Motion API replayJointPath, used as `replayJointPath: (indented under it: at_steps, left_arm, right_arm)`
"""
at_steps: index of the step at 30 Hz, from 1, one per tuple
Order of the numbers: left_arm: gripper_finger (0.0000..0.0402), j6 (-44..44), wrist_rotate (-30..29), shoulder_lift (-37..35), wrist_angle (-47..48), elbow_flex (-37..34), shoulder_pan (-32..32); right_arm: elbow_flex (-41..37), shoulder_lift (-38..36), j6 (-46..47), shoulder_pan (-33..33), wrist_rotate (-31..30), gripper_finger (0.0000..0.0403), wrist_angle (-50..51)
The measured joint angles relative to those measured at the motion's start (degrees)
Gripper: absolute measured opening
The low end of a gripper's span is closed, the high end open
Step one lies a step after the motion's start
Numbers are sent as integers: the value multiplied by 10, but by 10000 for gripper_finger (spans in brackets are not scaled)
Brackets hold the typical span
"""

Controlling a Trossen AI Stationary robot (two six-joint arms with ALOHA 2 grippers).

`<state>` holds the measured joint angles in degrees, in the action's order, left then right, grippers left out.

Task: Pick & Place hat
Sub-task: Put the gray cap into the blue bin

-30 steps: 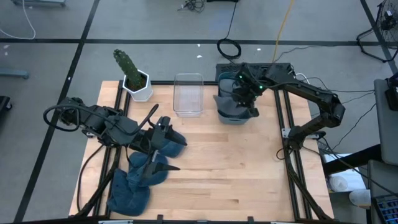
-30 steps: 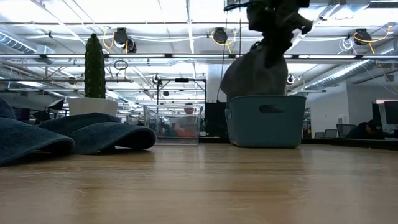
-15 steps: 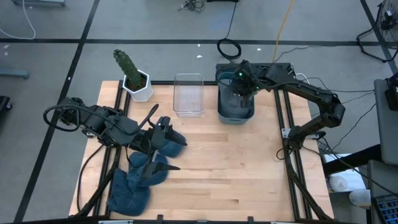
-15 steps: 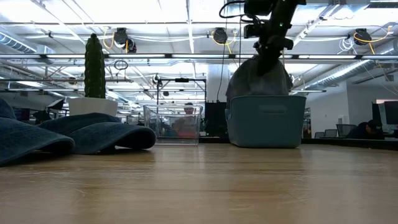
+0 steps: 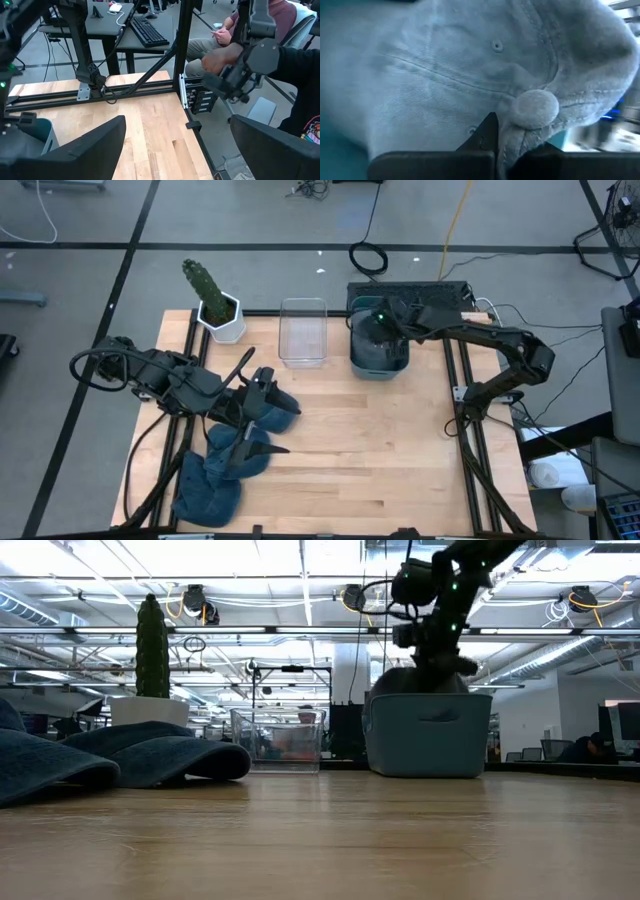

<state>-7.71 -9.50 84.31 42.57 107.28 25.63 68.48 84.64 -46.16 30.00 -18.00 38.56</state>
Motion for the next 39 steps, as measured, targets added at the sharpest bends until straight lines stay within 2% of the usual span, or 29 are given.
replayJointPath:
  at_steps: [6, 10, 13, 18, 23, 28, 34, 39]
  left_arm:
    - [363, 0, 0, 0, 0, 0, 0]
    - [370, 0, 0, 0, 0, 0, 0]
    - [374, 0, 0, 0, 0, 0, 0]
    - [369, 0, 0, 0, 0, 0, 0]
    - [361, 0, 0, 0, 0, 0, 0]
    - [364, 0, 0, 0, 0, 0, 0]
    - [373, 0, 0, 0, 0, 0, 0]
    - [371, 0, 0, 0, 0, 0, 0]
  right_arm:
    - [-53, 0, -19, -1, -111, 0, -97]
    - [-57, 0, 22, -2, -119, 15, -92]
    - [-57, 0, 47, -5, -120, 48, -76]
    - [-57, -7, 50, -27, -133, 128, -74]
    - [-57, -30, 28, -67, -224, 201, -118]
    - [-56, -71, -16, -114, -290, 247, -171]
    - [-56, -133, -20, -172, -317, 262, -207]
    - [-56, -176, 49, -201, -313, 248, -178]
